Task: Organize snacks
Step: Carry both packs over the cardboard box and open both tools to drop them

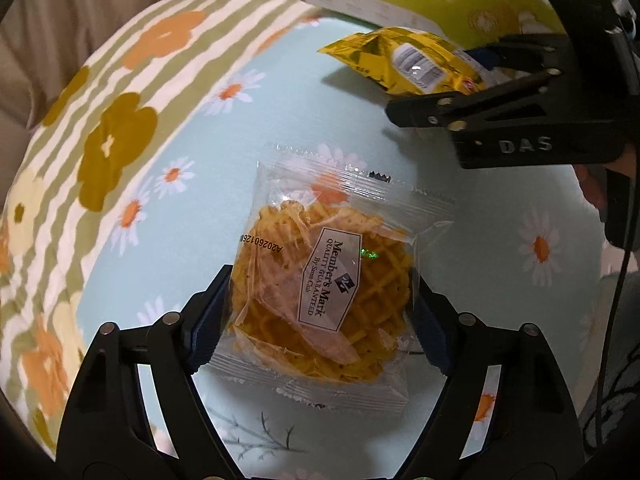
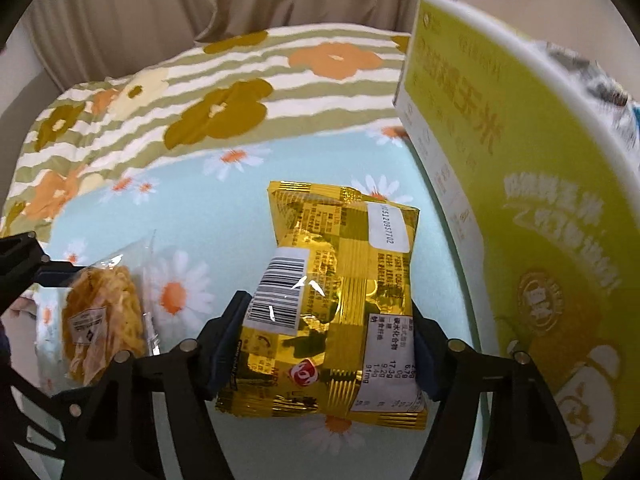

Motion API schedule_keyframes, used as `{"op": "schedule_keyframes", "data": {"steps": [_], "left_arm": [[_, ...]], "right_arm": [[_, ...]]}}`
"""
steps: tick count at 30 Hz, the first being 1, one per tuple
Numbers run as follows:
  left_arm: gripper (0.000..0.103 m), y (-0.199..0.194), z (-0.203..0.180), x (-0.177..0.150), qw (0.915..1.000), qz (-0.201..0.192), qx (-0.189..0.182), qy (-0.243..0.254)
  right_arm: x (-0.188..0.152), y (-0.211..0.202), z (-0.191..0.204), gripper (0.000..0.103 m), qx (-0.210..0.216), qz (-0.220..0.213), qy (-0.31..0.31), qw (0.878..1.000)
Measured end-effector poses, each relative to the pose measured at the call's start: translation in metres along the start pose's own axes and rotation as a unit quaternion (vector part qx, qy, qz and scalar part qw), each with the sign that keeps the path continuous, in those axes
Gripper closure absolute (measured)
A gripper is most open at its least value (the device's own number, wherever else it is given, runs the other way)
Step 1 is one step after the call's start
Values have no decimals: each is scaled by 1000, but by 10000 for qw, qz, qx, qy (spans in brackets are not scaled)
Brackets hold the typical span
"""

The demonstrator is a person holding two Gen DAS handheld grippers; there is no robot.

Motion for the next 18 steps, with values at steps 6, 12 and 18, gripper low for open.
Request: {"op": "schedule_keyframes", "data": {"steps": [6, 12, 18], "left_arm": [[24, -44, 13, 10, 9981, -268, 183, -531], [24, -103, 24, 43, 9916, -661, 561, -961], [24, -142, 10, 97, 9843, -999, 840, -1188]], "right_arm": [[24, -62, 9, 36, 495, -368, -154, 9980], [48, -133, -1, 36, 1058, -719, -307, 9913], [66, -183, -54, 36, 1335, -1052, -408, 9846]]}}
Point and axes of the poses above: each gripper's, at about its wrist camera, not at the fingertips, and y roughly the way its jaws point, z to its left, x to its top, the point moved 3 cm from there along y, roughly the way its jaws point, and after that the axes turned 7 degrees about y, right-handed, at the moved point
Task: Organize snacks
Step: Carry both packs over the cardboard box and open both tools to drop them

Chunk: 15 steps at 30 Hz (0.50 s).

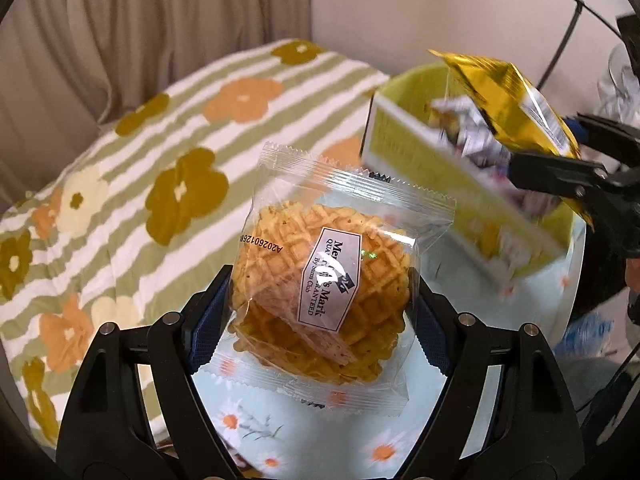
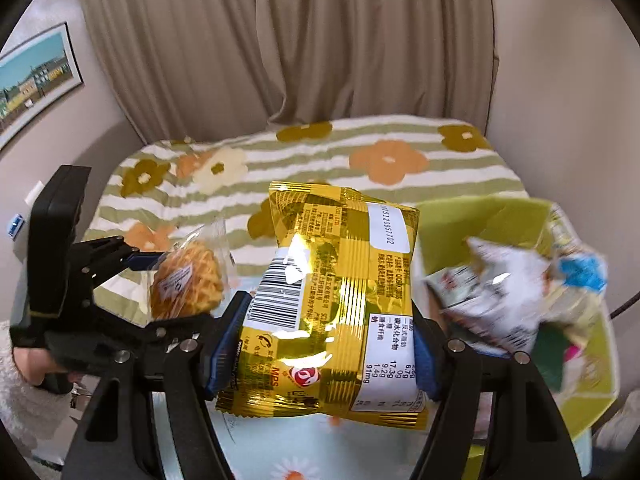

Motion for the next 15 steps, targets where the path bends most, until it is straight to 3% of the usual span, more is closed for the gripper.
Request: {"op": "schedule_keyframes", "data": {"steps": [7, 15], "left_arm": [[24, -8, -67, 74, 9984, -345, 111, -436], [24, 31, -139, 140, 9922, -448, -88, -1164]], "right_arm": [[14, -39, -82, 36, 116, -72, -212, 9997], [21, -59, -171, 36, 189, 66, -326, 9993]]}}
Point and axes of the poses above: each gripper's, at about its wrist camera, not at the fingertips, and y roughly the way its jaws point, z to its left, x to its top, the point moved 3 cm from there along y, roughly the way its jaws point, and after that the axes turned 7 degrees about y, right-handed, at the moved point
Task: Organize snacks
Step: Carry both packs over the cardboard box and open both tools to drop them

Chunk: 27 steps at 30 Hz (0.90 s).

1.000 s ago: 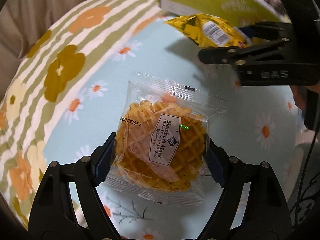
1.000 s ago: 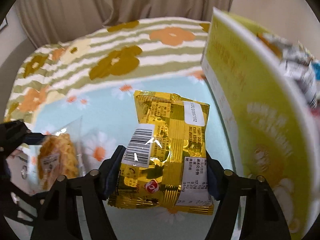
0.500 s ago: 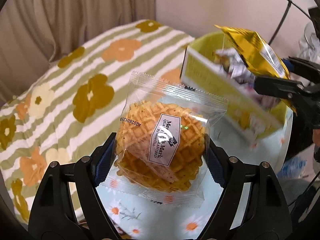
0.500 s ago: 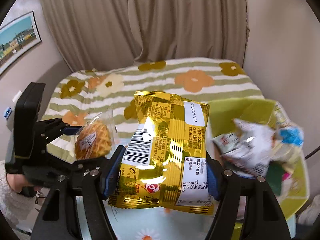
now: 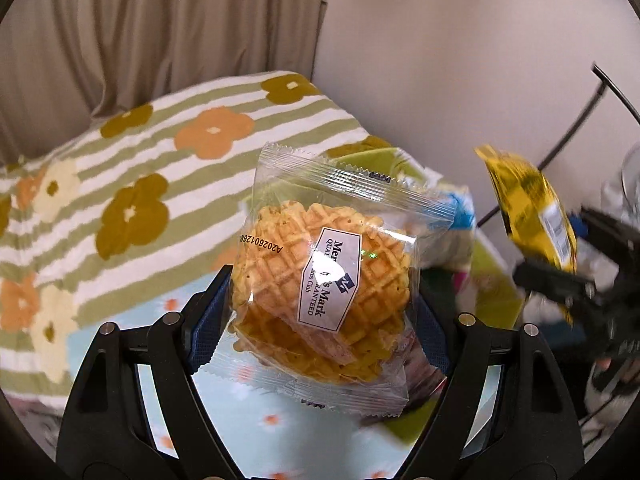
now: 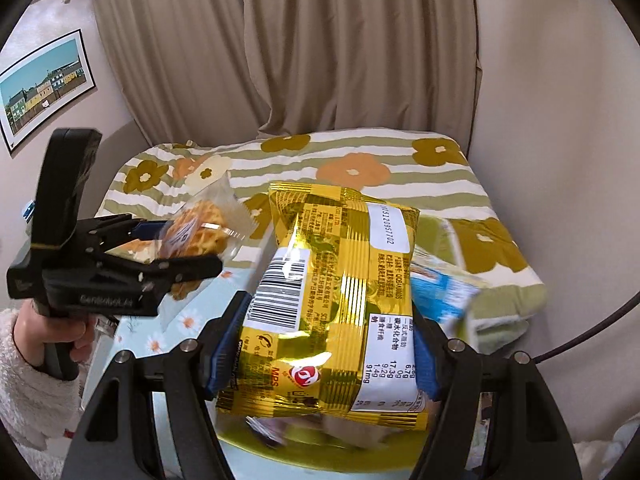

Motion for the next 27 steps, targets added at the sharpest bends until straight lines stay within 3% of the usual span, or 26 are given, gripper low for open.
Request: {"op": "schedule_keyframes", "data": {"steps": [6, 9, 10, 11, 24, 27], "left_arm": [[23, 30, -30, 21, 9992, 153, -54, -352], [14, 39, -39, 25, 9984, 295, 49, -481], [4, 41, -41, 25, 9982, 329, 69, -490], [0, 41, -42, 25, 9982, 340, 76, -490], [0, 3, -28, -1, 9945, 66, 427, -959], [0, -2, -28, -7, 9936, 67, 528, -992]], "right_arm": [[-7, 5, -35, 36, 118, 148, 150, 9997], [-9, 5, -47, 36, 146, 171, 250, 9994], [-10, 5, -51, 36, 152, 179, 283, 9993], [-11, 5, -54, 36, 149, 187, 306, 9992], [-28, 13, -62, 35, 132, 429, 187, 9988], [-31, 18, -66, 25, 18, 434, 295, 9986]]}}
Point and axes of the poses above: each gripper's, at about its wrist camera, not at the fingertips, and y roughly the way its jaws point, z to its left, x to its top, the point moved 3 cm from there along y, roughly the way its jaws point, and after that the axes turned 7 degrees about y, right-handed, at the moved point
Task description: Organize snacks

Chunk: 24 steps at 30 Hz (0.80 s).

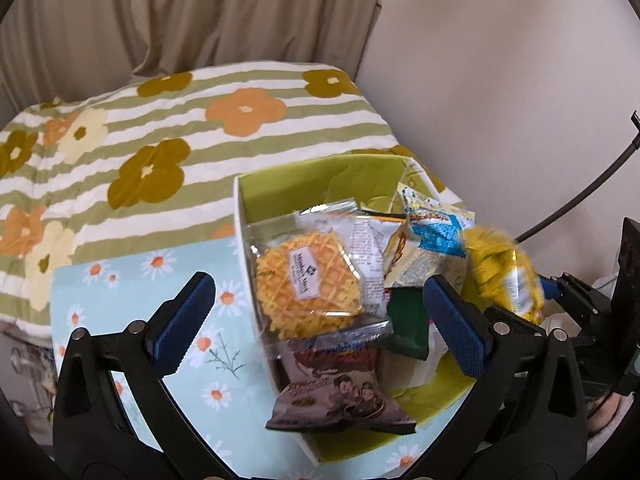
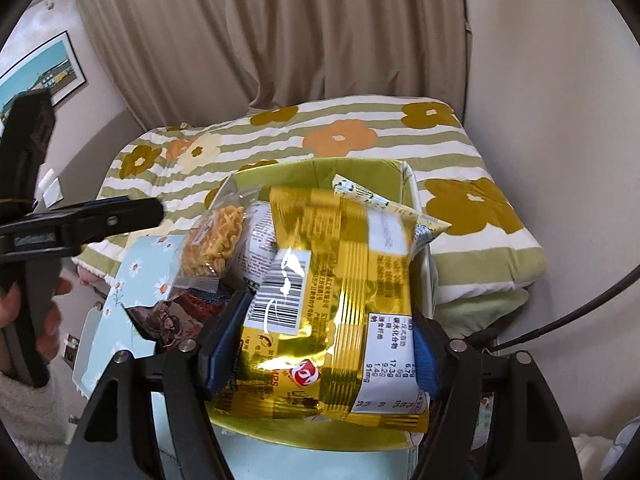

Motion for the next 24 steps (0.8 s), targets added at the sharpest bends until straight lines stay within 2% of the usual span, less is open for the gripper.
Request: {"op": "schedule_keyframes", "data": {"steps": [1, 2, 5, 10, 15, 20, 24], "left_arm": [[0, -2, 0, -3, 10000, -4, 24, -9], [0, -3, 1, -5, 10000, -1, 54, -22], [0, -8, 3, -19, 9998, 9, 137, -135], [0, -13, 8, -45, 9988, 84, 276, -387], [0, -26, 14, -68, 9980, 58, 383, -509], [0, -65, 17, -80, 9971, -279, 486, -512], [0, -120, 18, -91, 9933, -813, 712, -412]], "right_arm": [[-1, 0, -2, 7, -61, -13, 59, 10000], [-2, -3, -3, 1, -142, -73, 87, 9998], [-9, -11, -9, 1, -334, -299, 40, 9990], [-17, -9, -19, 1, -280, -192, 214, 9992], [-21, -17, -15, 1, -265, -318, 208, 9989], [-21, -49, 13, 1, -227, -686, 112, 9973], [-25, -84, 42, 1, -192, -1068, 8, 9941]]}}
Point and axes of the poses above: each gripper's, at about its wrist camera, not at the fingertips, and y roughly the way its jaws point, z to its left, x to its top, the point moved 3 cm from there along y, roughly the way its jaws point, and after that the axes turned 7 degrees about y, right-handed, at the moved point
